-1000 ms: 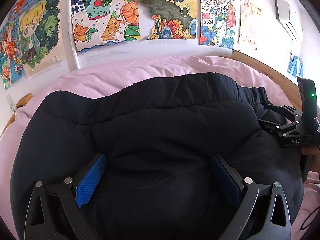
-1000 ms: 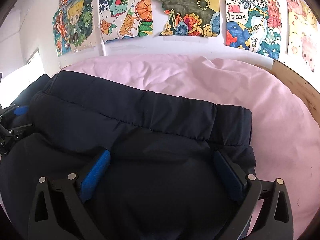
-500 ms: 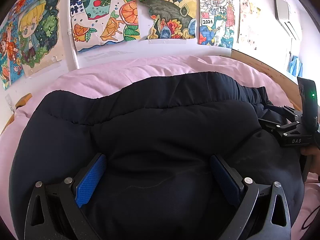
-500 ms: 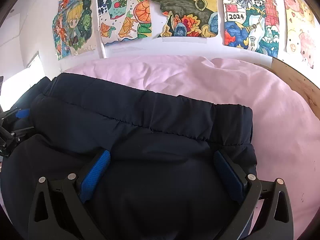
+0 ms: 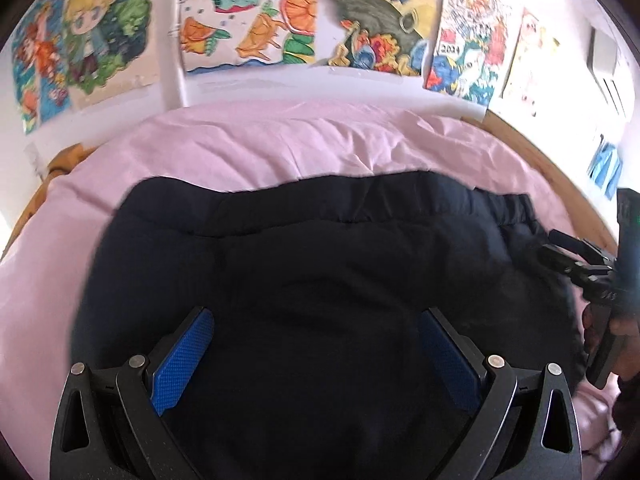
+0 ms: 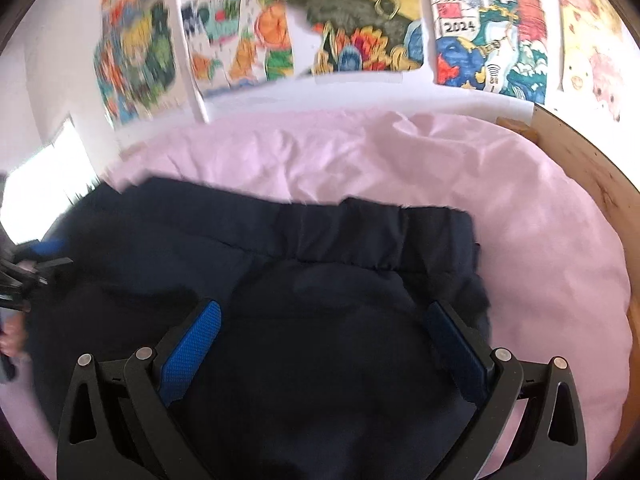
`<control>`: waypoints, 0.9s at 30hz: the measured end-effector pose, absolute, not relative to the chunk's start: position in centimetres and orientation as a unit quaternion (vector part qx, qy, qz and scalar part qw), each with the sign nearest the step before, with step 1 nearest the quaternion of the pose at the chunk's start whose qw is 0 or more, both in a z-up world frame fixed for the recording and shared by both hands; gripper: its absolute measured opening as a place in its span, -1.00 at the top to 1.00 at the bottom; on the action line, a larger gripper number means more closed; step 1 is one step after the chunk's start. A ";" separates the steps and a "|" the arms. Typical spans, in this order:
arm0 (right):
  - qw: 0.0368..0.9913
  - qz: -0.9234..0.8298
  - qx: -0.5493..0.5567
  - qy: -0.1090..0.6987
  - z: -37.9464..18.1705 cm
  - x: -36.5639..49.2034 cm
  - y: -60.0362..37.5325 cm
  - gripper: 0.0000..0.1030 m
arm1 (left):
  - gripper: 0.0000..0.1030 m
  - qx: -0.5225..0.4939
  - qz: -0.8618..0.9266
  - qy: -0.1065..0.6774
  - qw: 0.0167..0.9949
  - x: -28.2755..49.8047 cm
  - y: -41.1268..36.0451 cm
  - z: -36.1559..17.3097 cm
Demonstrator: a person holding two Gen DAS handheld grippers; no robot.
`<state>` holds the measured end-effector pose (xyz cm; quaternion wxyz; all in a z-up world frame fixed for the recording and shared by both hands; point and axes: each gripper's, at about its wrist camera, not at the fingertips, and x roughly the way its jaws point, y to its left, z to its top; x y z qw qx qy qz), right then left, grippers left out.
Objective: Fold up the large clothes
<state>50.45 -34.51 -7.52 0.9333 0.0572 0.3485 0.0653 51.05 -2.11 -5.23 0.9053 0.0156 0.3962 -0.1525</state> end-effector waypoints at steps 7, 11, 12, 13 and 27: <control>0.918 0.067 0.129 0.370 -1.0 43.5 -38.3 -0.97 | -1.00 0.009 -0.123 0.418 0.900 45.4 1.1 0.2; 0.914 0.071 0.133 0.377 0.9 37.8 -38.4 -0.97 | -1.00 -0.065 -0.128 0.433 0.890 40.9 4.0 2.2; 0.912 0.079 0.134 0.380 0.9 36.6 -38.2 -0.97 | -1.00 -0.086 -0.131 0.441 0.884 40.3 4.7 2.1; 0.909 0.087 0.134 0.384 0.8 35.7 -38.0 -0.97 | -1.00 -0.109 -0.132 0.452 0.875 39.7 5.5 1.9; 0.893 0.071 -0.026 0.444 -7.3 33.6 -32.7 -0.97 | -1.00 -0.039 -0.050 0.454 0.889 40.3 11.5 -5.8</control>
